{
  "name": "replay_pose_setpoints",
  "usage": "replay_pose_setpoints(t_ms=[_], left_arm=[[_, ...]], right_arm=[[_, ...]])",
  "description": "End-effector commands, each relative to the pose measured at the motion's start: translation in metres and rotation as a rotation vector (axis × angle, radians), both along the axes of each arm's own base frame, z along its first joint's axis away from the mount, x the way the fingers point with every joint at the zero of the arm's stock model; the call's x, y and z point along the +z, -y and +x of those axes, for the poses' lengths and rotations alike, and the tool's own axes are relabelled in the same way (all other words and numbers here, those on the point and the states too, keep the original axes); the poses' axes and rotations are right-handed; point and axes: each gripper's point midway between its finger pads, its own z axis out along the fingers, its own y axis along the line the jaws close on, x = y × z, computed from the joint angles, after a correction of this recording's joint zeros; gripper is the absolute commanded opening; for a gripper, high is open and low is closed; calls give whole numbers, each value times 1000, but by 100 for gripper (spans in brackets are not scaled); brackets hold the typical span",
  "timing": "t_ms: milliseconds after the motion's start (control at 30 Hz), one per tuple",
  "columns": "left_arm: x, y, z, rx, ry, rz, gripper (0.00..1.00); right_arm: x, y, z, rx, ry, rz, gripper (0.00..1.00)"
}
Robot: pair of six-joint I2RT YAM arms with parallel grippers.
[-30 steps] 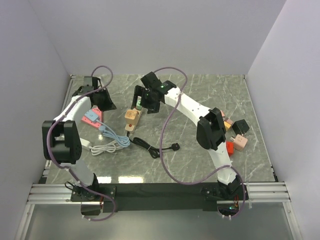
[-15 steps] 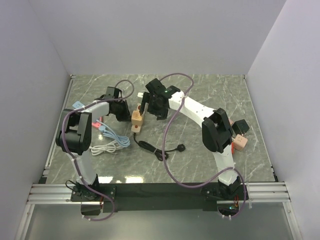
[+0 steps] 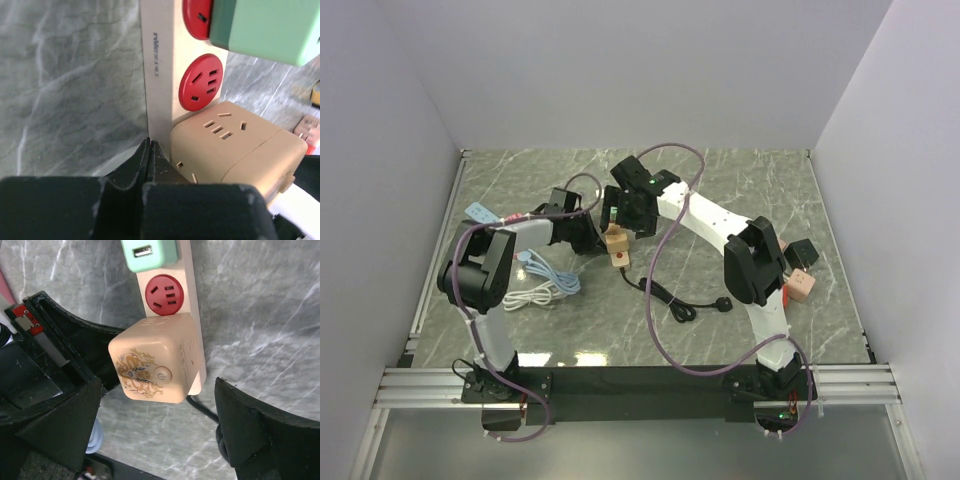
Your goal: Pull the plug off the socket
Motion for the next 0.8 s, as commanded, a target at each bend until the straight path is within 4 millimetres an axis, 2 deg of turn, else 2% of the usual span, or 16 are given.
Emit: replay_pose_setpoints(t_ms=[0,67,100,267,333,533,667,767], left_arm=[[36,-7,11,105,89,-14,0],[43,-16,12,156,113,4,0],[53,-20,10,168,134,6,1],[69,-30,3,212,163,26,1],[69,-34,-3,222,159,32,1],[67,-42,-11,238,153,48,1],[68,-46,-12,246,158,56,0],[70,-46,-13,236,165,55,1]], right_arm=[[18,-8,3,108,94,-44,100],[13,-5,5,157,129,-113,100],[7,-6,4,180,130,-135,100],[-8,-11,5,307,157,-184,96],[-22,-10,9,327,147,-230,95],[-35,-19,15,366,135,-242,88],[-40,-22,15,368,124,-235,74],[-39,-16,13,346,114,-240,46]])
